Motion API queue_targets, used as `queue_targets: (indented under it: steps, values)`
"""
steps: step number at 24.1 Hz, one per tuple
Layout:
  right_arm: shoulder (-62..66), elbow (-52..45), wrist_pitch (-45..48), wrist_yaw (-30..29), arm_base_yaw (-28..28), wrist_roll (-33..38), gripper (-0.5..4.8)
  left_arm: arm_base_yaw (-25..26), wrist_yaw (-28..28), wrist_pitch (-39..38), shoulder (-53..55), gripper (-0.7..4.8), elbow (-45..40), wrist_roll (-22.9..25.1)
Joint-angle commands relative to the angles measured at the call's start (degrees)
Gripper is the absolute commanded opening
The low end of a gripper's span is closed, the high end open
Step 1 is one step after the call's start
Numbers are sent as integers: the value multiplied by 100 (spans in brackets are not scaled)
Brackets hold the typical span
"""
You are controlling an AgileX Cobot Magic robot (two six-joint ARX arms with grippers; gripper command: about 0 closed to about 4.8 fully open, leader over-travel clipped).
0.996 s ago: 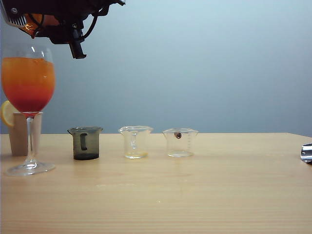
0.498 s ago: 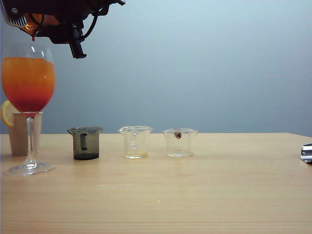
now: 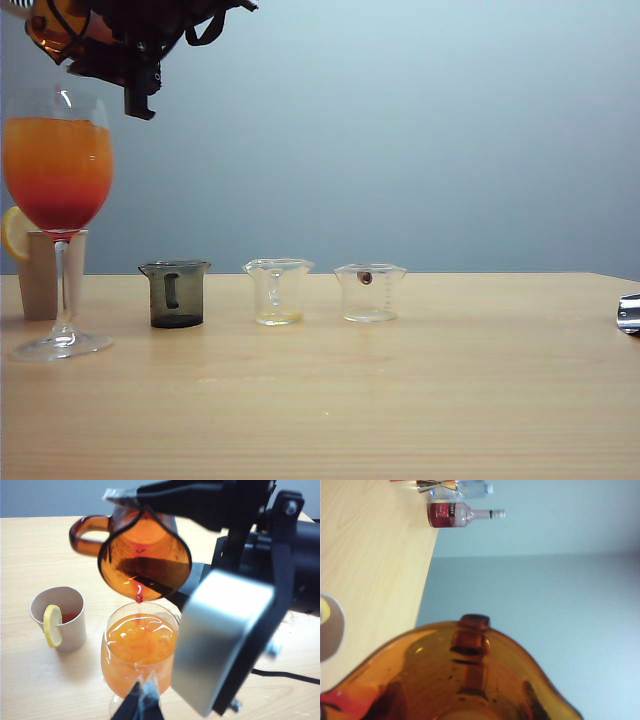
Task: Pick up the fourth measuring cup from the left, pour the grenadine inside into the goblet, and finally put the measuring cup back in its original place.
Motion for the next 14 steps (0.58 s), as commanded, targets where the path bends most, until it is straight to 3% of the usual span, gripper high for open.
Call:
queue_targets:
  steps: [1,7,14]
  values:
    - [-42,48,304,269,-57,1338,-6,0,0,55,-9,-6,7,0]
    - [-50,50,984,496,-479,3630,-6,0,-4,55,-9,-6,7,2]
    - [-289,48,1156,822,-1152,5403,-6,0,-17,57,-7,-6,7,2]
